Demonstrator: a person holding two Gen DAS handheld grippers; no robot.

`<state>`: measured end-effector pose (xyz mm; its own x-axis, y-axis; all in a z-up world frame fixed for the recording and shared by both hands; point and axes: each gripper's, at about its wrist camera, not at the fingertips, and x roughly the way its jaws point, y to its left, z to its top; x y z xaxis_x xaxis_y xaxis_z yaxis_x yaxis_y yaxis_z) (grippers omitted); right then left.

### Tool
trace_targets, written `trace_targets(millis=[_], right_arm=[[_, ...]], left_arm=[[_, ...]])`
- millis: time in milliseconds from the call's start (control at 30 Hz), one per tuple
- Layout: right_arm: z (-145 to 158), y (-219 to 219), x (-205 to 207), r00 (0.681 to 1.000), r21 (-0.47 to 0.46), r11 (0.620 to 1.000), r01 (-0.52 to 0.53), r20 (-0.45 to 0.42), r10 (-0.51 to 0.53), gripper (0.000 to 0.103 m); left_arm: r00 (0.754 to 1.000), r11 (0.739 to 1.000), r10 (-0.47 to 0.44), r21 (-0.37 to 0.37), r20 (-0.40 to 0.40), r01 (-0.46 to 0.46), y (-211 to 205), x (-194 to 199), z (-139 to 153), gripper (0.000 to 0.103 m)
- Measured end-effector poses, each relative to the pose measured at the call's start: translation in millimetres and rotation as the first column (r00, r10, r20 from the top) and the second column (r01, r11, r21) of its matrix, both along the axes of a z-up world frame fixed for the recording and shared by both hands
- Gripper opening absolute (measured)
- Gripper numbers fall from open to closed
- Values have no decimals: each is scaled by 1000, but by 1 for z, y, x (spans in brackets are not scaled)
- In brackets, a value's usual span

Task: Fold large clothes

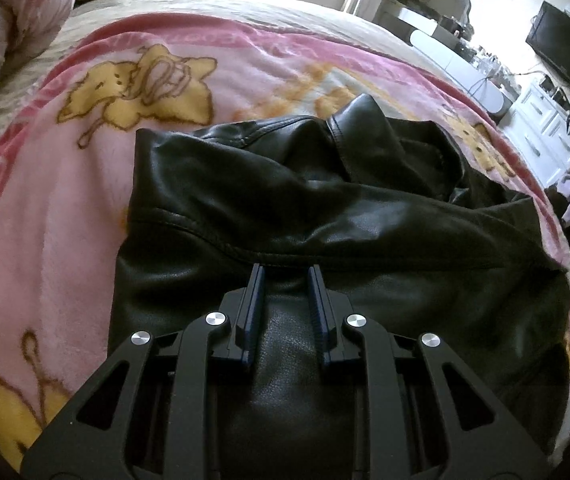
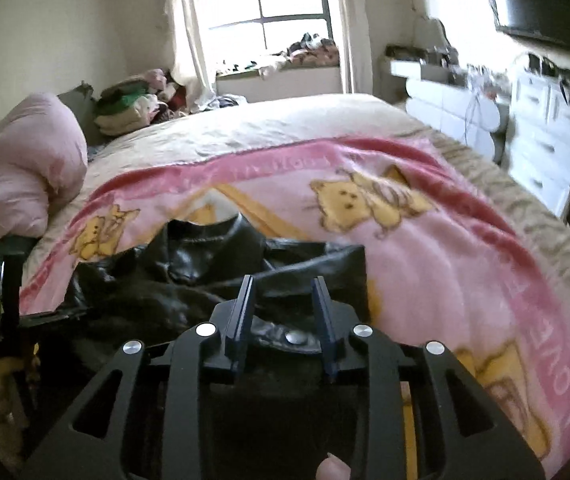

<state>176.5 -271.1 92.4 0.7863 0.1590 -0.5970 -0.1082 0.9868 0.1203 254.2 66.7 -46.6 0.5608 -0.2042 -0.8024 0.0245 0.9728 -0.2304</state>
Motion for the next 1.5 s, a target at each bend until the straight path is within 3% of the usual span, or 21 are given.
trace_targets(millis=[100,300,367,500,633,733,833,933,1033,1133,1300,1467,1500], right_arm=[[-6,18,10,999,-28,999,-40,-9,40,39],[-42,60,40,981,-91,984,-152,-134,140,39],[-59,66,48,974,-100,983,-153,-182,133,43],[-91,71,56,950,-157,973,-169,-288,119,41],[-102,66,57,945,-121,980,-160,-307,116,41],[-100,63,55,947,-92,983,-156,-298,122,41],[-87,58,51,950,-44,987,-153,-281,135,46],[-64,48,38,967,-6,991,-135,-217,131,64],[-50,43,27,976,-11,992,-123,-180,119,68],[-42,38,19,980,16,993,-118,-162,119,76],[-32,38,4,981,42,990,-137,-135,141,76],[-24,45,-11,979,21,985,-171,-108,172,76],[-23,46,-12,979,11,985,-174,-107,175,75]], left_arm=[[1000,1000,-3,21,1,3,-3,-1,1,15],[1000,1000,-3,22,1,3,-4,-1,1,15],[1000,1000,-3,21,1,2,-3,-1,1,15],[1000,1000,-5,21,1,5,-4,-1,1,15],[1000,1000,-11,6,-3,11,-2,1,1,15],[1000,1000,-10,-6,-1,10,-1,0,1,15],[1000,999,-15,41,22,14,-6,-4,13,16],[997,999,-30,34,77,27,-7,-12,32,27],[993,999,-29,28,111,26,-8,-21,46,31],[993,1000,-19,11,113,18,-7,-27,52,46],[990,999,-33,14,136,31,-11,-39,63,52],[988,998,-63,12,140,62,-18,-54,61,49],[989,997,-78,9,125,78,-21,-57,57,42]])
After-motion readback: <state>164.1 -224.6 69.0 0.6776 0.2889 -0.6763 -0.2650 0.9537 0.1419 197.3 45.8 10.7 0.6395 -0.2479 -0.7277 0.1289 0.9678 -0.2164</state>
